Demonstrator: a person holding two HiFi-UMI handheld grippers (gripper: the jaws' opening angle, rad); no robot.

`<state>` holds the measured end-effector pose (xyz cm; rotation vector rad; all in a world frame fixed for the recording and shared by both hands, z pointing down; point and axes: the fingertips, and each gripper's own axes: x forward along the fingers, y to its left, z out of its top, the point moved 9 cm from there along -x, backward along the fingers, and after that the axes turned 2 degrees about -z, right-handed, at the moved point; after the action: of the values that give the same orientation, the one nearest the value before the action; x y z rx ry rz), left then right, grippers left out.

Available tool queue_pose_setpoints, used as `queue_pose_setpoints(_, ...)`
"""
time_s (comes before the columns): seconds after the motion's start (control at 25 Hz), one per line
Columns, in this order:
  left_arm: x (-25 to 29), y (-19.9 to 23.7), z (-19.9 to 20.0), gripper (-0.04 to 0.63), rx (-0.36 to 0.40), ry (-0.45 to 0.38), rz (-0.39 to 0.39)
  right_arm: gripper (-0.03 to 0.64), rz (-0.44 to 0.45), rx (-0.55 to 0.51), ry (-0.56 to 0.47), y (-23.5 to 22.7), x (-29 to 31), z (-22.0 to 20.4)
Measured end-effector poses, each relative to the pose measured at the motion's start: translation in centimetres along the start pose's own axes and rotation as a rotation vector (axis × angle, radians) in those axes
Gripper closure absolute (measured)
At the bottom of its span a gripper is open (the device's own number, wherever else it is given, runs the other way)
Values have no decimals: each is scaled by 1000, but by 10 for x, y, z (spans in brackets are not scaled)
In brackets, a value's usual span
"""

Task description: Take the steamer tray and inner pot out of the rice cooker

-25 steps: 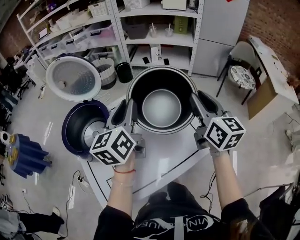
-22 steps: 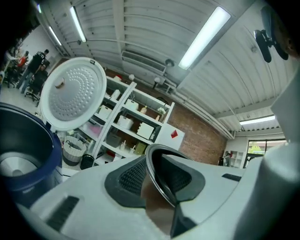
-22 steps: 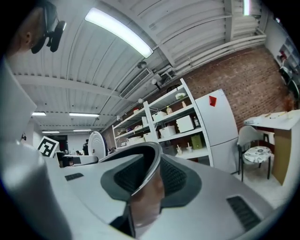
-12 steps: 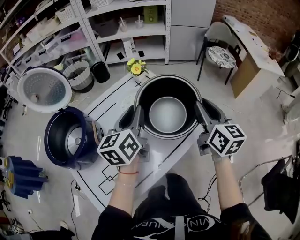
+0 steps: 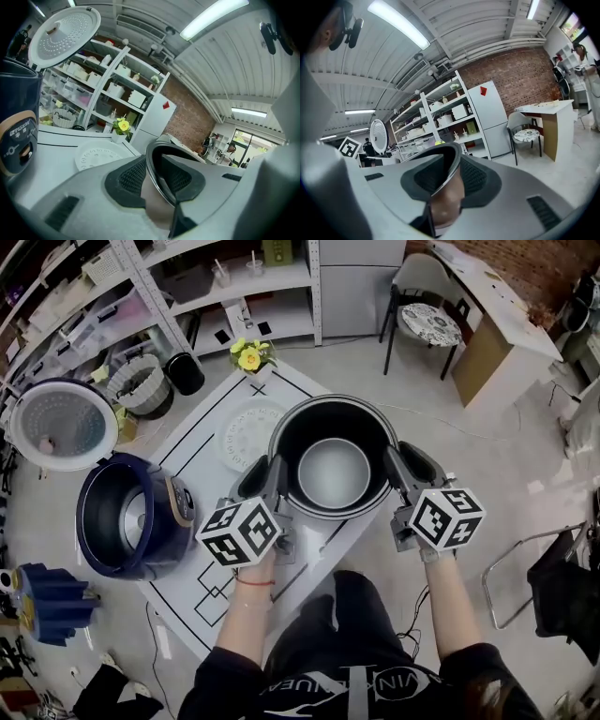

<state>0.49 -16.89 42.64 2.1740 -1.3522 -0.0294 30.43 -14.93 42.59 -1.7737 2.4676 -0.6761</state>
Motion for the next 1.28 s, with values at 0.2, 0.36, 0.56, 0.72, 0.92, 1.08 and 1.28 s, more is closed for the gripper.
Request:
queue_pose_setpoints(0.2, 7, 9, -11, 503, -15, 47, 14, 511, -10, 28, 37, -5, 5, -16)
queue_pose_setpoints(0.36, 10, 14, -19, 503, -35, 71, 27, 511, -23, 47, 60, -10, 7, -27)
queue_pose_setpoints(0.56, 15, 17, -23, 503, -35, 75, 40, 511, -29, 57, 84, -16, 14, -36)
queue_pose_setpoints(0.72, 19, 18, -21, 503, -28, 70, 42, 511, -24, 48, 82, -18, 17, -36)
queue_pose_setpoints(0.92, 19, 22, -23, 509, -16, 58, 31, 512, -18, -5, 86, -18, 19, -38)
queue_pose_setpoints(1.08, 18, 23, -23, 509, -10, 57, 14, 500, -4, -58, 101, -18, 19, -36)
queue_pose_setpoints(1.28, 19, 20, -19, 495, 81, 105, -13, 497, -6, -158, 112, -15, 19, -29)
